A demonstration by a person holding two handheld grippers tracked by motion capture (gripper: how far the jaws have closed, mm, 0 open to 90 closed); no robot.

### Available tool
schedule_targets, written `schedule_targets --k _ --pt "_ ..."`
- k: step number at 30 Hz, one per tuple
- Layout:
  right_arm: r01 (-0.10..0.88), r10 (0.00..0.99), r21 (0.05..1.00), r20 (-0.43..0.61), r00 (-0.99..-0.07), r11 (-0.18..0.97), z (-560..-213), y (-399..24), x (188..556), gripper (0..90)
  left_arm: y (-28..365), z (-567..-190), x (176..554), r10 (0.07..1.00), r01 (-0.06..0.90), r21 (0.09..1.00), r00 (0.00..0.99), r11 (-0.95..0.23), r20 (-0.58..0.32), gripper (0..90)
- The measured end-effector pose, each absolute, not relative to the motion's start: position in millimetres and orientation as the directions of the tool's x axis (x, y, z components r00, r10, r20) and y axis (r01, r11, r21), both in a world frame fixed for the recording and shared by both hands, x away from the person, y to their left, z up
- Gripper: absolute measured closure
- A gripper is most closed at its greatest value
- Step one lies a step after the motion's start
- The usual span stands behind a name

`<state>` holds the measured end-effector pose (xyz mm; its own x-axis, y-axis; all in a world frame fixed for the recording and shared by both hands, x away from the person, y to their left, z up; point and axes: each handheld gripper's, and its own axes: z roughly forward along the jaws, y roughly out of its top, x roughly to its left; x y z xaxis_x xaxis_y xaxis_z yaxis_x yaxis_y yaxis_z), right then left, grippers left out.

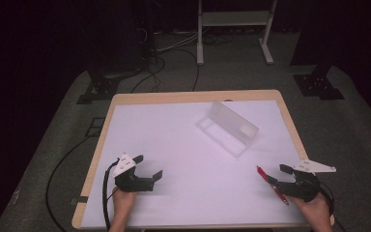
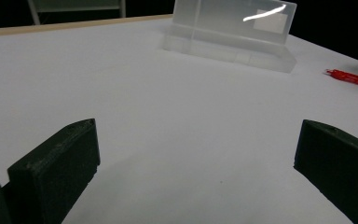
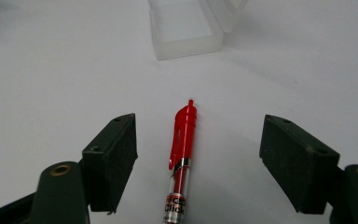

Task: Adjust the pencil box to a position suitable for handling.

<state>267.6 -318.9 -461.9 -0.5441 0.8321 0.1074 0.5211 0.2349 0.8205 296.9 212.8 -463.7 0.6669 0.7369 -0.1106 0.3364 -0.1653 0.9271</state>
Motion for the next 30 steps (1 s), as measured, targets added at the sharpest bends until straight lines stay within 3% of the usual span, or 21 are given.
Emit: schedule_targets --k 30 --pt "0.454 0.752 0.816 0.035 -0.658 0.359 -421.6 -269.1 287.7 25.7 215.4 -463.9 295.0 0.741 0.330 0.932 0.661 -0.146 -0.118 0.0"
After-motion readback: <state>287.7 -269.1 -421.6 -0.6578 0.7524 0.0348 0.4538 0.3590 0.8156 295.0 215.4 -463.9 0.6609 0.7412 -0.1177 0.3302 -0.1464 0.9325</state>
